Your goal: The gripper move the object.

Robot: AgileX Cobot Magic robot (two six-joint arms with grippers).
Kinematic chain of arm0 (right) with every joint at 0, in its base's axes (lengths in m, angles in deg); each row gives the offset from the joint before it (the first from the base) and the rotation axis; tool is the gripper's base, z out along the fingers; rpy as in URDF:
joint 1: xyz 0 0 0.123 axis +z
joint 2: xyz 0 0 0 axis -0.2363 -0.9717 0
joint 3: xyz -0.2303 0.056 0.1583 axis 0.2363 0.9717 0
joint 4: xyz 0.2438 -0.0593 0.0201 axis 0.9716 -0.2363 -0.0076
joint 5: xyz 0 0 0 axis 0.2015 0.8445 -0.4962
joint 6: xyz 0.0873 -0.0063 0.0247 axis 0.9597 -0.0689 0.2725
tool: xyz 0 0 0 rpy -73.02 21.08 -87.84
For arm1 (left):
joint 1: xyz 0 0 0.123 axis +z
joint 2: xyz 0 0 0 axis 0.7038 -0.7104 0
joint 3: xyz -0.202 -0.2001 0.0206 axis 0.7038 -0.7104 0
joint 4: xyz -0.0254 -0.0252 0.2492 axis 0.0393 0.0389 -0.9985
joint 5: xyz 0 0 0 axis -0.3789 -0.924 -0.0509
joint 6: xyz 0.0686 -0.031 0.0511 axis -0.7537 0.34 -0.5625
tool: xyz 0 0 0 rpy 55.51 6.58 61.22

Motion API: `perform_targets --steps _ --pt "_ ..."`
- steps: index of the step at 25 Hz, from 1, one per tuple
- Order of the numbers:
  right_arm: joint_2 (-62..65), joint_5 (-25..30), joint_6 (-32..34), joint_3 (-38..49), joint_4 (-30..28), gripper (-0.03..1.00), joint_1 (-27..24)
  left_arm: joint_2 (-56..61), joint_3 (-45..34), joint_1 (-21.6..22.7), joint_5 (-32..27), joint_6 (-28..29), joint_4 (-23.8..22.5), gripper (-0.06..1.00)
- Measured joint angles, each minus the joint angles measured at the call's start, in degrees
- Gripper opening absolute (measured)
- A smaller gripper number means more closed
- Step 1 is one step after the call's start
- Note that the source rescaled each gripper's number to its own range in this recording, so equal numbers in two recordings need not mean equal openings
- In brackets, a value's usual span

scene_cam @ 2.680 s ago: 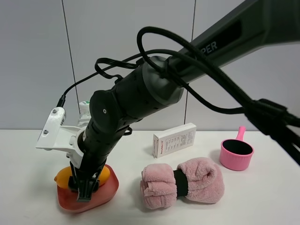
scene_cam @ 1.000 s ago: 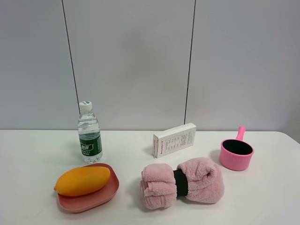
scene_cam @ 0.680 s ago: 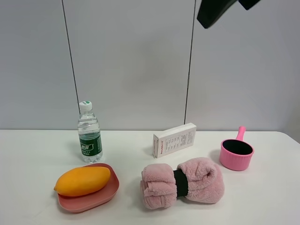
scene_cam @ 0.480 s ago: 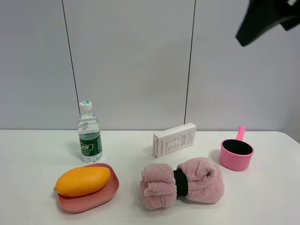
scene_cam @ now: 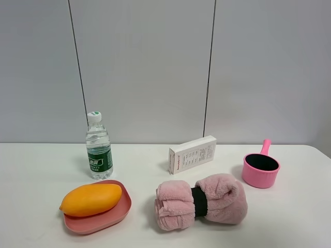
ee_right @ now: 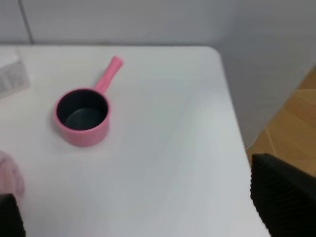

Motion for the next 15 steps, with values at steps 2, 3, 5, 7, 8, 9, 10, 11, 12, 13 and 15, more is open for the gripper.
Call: perform_targets --steps 2,3,5,7,8,9,10,11,12,13,15 --pt "5.1 2.0 0.1 1.3 1.7 0.78 -1.5 0.0 0.0 0.0 0.0 0.0 0.0 1.00" --pt "7.7 3.1 0.2 2.0 2.3 0.79 -1.8 0.0 0.0 0.0 0.0 0.0 0.0 1.00" --pt "12.4 5.0 0.6 3.2 4.0 0.83 -1.9 0.0 0.0 0.0 0.0 0.0 0.0 1.00" --pt "16.2 6.9 0.8 4.4 5.6 0.85 -1.9 0.0 0.0 0.0 0.0 0.0 0.0 1.00" --pt "18.1 7.5 0.8 5.2 6.5 0.85 -1.9 0.0 0.0 0.0 0.0 0.0 0.0 1.00" --pt "19.6 7.9 0.8 6.2 7.5 0.85 -1.9 0.0 0.0 0.0 0.0 0.0 0.0 1.00" --pt "21.2 8.3 0.8 7.4 8.3 0.85 -1.9 0.0 0.0 0.0 0.0 0.0 0.0 1.00" --pt "22.8 8.6 0.9 8.5 9.2 0.85 -1.9 0.0 0.0 0.0 0.0 0.0 0.0 1.00" --pt "24.1 8.6 0.9 9.9 10.1 0.85 -1.9 0.0 0.0 0.0 0.0 0.0 0.0 1.00" --pt "25.0 8.6 0.9 11.4 10.8 0.85 -1.9 0.0 0.0 0.0 0.0 0.0 0.0 1.00" --pt "26.5 8.5 0.9 14.6 12.1 0.85 -1.9 0.0 0.0 0.0 0.0 0.0 0.0 1.00"
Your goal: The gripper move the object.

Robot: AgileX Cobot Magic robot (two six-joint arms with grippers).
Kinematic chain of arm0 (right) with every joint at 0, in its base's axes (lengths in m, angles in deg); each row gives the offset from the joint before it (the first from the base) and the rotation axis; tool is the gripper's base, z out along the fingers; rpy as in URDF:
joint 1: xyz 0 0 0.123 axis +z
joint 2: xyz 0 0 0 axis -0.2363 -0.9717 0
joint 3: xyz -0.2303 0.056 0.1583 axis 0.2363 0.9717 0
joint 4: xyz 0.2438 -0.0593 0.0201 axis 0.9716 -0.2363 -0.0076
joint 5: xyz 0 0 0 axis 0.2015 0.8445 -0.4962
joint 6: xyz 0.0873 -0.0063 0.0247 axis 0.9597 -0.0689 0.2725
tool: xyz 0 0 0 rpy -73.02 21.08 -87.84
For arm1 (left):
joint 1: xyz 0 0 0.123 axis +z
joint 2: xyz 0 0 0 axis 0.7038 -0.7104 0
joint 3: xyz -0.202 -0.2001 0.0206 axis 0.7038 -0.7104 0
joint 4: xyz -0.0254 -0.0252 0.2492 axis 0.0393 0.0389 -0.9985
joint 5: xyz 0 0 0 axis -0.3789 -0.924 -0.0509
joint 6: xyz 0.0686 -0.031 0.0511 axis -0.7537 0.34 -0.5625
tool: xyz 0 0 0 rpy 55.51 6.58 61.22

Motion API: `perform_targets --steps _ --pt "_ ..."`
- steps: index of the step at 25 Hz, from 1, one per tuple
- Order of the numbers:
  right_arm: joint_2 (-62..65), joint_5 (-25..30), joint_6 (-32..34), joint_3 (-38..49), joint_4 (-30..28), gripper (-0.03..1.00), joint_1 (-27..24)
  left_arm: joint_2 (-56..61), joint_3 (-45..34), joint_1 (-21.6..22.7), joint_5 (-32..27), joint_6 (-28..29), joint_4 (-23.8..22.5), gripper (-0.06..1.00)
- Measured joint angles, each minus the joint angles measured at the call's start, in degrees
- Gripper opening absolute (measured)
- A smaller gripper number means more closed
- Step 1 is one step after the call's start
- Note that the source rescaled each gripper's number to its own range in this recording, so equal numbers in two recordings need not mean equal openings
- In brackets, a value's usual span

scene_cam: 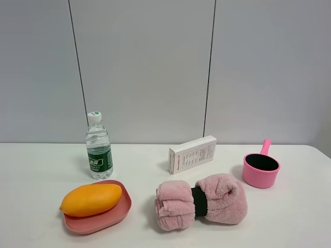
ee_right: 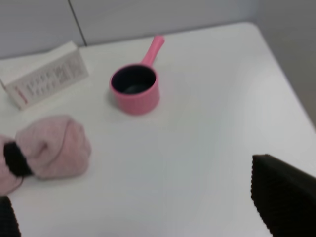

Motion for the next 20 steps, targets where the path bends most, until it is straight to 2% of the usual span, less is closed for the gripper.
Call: perform_targets --steps 4,20 --pt "1.3 0.2 0.1 4.9 0.8 0.85 0.0 0.0 0.0 0.0 0.0 0.0 0.0 1.00" --pt "2.3 -0.1 1.9 5.3 -0.4 0.84 0.0 0.0 0.0 0.0 0.0 0.0 0.0 1.00"
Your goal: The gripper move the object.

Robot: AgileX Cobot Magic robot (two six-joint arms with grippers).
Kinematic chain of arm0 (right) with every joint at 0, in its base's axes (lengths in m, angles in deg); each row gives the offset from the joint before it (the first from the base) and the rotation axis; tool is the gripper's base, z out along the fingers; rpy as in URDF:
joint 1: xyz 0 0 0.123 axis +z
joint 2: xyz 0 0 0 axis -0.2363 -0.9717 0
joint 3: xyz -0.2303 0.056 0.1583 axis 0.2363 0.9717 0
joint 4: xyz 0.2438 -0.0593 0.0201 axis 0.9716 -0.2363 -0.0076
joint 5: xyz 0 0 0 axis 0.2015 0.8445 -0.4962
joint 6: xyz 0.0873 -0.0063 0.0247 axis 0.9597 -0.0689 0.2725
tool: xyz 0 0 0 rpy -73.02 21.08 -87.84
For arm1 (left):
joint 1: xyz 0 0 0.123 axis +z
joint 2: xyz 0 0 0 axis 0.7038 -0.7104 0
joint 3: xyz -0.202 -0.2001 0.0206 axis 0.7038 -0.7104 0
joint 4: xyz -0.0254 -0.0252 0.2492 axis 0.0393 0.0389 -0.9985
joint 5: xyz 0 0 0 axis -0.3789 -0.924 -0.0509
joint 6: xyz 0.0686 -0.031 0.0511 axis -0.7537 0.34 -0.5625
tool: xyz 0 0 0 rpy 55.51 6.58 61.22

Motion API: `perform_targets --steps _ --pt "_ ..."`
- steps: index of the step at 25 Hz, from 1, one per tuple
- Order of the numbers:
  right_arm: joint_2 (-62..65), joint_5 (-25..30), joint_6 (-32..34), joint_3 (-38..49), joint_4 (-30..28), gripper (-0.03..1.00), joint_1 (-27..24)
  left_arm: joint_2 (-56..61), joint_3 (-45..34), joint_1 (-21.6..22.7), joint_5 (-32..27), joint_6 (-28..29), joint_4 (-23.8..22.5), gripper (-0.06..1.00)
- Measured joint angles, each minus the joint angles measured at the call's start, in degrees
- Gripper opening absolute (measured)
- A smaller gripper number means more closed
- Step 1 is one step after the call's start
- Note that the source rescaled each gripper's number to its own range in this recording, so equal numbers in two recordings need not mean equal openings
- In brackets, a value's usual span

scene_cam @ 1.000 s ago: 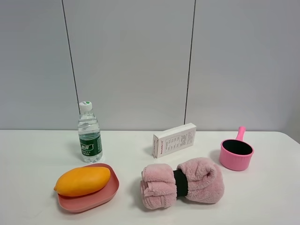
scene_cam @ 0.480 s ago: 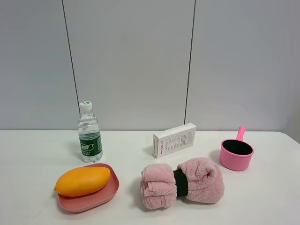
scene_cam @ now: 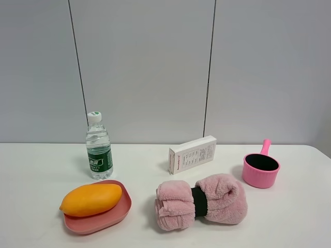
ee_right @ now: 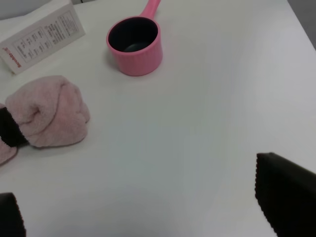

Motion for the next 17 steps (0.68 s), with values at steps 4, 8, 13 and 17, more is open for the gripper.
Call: perform_targets --steps 4,8,13,17 --pt "0.0 0.0 -0.1 0.0 -0.4 0.84 0.0 0.0 0.0 0.0 0.0 0.0 0.0 1.00" --pt "0.0 0.0 -0.1 0.0 -1.1 0.84 0.0 0.0 0.0 0.0 0.0 0.0 0.0 1.00" --pt "0.0 0.0 -0.1 0.0 -1.1 0.84 0.0 0.0 0.0 0.0 0.0 0.0 0.0 1.00" --pt "0.0 0.0 -0.1 0.0 -1.1 0.84 0.3 0.0 0.0 0.0 0.0 0.0 0.0 1.00"
